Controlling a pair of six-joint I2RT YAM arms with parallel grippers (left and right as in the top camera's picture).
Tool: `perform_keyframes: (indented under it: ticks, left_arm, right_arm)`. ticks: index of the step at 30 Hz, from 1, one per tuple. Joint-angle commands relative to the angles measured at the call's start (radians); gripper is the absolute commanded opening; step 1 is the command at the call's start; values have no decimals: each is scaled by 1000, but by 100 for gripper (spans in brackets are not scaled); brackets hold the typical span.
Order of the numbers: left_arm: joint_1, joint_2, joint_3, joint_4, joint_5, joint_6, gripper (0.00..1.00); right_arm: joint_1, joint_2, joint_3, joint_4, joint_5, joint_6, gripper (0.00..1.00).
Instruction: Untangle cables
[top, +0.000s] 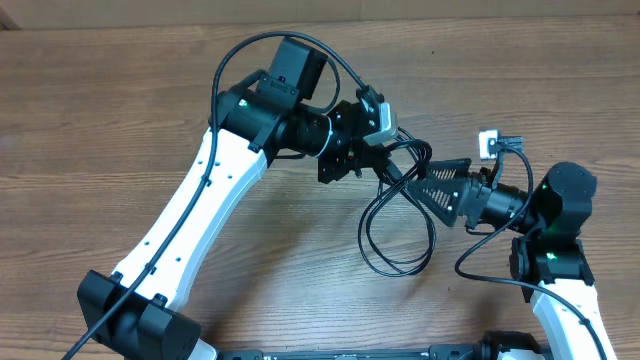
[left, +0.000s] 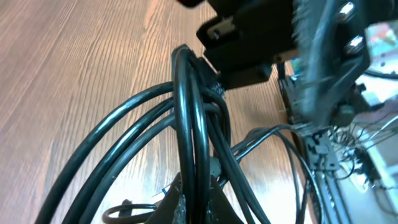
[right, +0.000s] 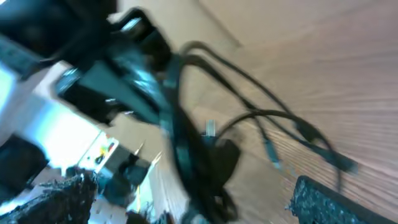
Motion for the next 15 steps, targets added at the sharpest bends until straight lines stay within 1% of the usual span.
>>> perform_keyframes:
  ticks: [1,2,3,4,5,6,7,8,9,10,12,15]
  left_arm:
    - [4,-29,25,9,10,-136,4]
    - [4,-29,25,10,11,-149,4]
    - [4,-29,25,13,11,-176,4]
    - [4,-29,25,13,11,-201,4]
    - [4,-29,25,12,11,-235,4]
    - [4,-29,25,12,11,-260,4]
    - [4,-29,25,13,11,-283,4]
    - [4,-29,25,13,11,-287,4]
    - [4,-29,25,13,12,-290,4]
    - [4,-29,25,13,13,-290,4]
    - [3,-29,25,13,14,-298,4]
    - [3,-29,25,13,14,-305,4]
  right_arm:
    - [-2,-6,16,5,71,-2,100]
    - [-2,-6,16,5,71,-2,100]
    - [-2,-6,16,5,72,-11,95]
    - [-2,-6,16,8,71,-23,86]
    - [-2,-6,16,13,72,-45,57]
    - [-2,-6,16,16,73,-56,38]
    - [-2,-6,16,16,82,-55,25]
    - [-2,-6,16,16,83,-55,25]
    - [-2,-6,16,16,82,-58,22]
    - [-2,-6,16,16,82,-58,13]
    - [-2,-6,16,16,82,-62,6]
    - [-2,-6,16,16,82,-62,4]
